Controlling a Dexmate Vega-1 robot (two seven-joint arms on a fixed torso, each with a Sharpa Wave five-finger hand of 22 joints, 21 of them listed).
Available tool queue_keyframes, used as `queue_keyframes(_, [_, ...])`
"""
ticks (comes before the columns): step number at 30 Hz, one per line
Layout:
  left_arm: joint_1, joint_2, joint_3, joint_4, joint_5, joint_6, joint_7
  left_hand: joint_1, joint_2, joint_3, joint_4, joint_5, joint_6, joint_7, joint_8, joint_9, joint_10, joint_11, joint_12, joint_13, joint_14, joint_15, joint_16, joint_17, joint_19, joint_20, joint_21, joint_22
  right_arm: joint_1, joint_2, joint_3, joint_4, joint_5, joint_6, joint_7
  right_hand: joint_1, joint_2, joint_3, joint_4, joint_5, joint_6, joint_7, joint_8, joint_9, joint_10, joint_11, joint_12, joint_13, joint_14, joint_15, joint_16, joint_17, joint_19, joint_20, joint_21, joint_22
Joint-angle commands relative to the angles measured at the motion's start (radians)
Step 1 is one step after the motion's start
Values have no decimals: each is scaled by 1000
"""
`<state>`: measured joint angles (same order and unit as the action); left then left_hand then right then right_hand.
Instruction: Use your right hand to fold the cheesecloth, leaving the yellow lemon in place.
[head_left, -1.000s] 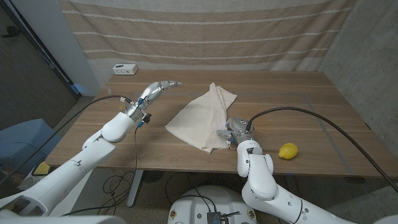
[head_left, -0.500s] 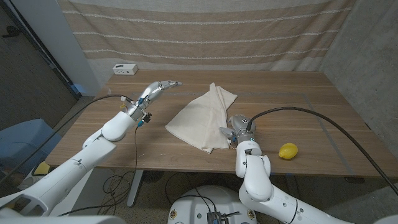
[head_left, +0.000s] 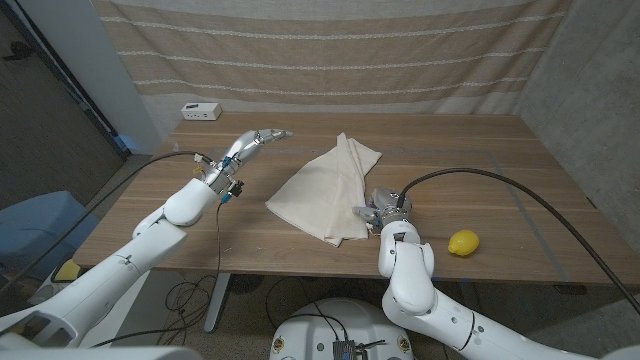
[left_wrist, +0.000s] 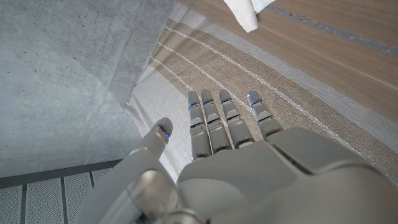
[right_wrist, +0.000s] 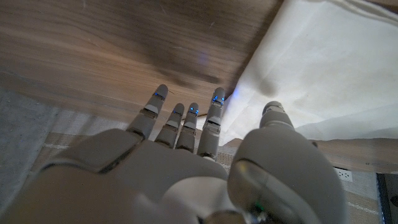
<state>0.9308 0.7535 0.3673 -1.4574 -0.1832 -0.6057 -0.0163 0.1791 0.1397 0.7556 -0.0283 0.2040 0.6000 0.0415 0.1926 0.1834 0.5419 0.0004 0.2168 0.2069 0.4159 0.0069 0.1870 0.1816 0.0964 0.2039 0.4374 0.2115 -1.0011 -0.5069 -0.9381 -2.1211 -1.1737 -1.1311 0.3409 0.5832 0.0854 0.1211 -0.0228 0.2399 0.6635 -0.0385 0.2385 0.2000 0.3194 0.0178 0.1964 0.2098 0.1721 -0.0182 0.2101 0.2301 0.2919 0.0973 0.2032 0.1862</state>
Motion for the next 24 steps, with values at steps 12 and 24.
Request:
queue_keyframes(12, [22, 12, -8, -36, 11, 35, 24, -6, 6, 1, 3, -2, -8, -5, -4, 6, -15, 4, -5, 2, -9, 2, 7, 3, -4, 6, 9, 5, -191, -116, 456, -86, 1046, 520, -273, 159, 43, 65, -99, 18, 74, 31, 21, 0, -10, 18, 3, 0, -73, 54, -15, -12, -51, 8, -4, 0])
queue_keyframes(24, [52, 24, -23, -73, 23, 47, 49, -3, 9, 3, 1, -1, -9, -9, -3, 6, -21, -2, -7, 2, -8, 0, 8, 2, -3, 6, 10, 4, -101, -243, 371, -91, 1193, 522, -329, 200, 27, 66, -118, 18, 113, 42, 34, 1, -18, 28, 2, 0, -102, 71, -6, -7, -53, 11, 3, 0])
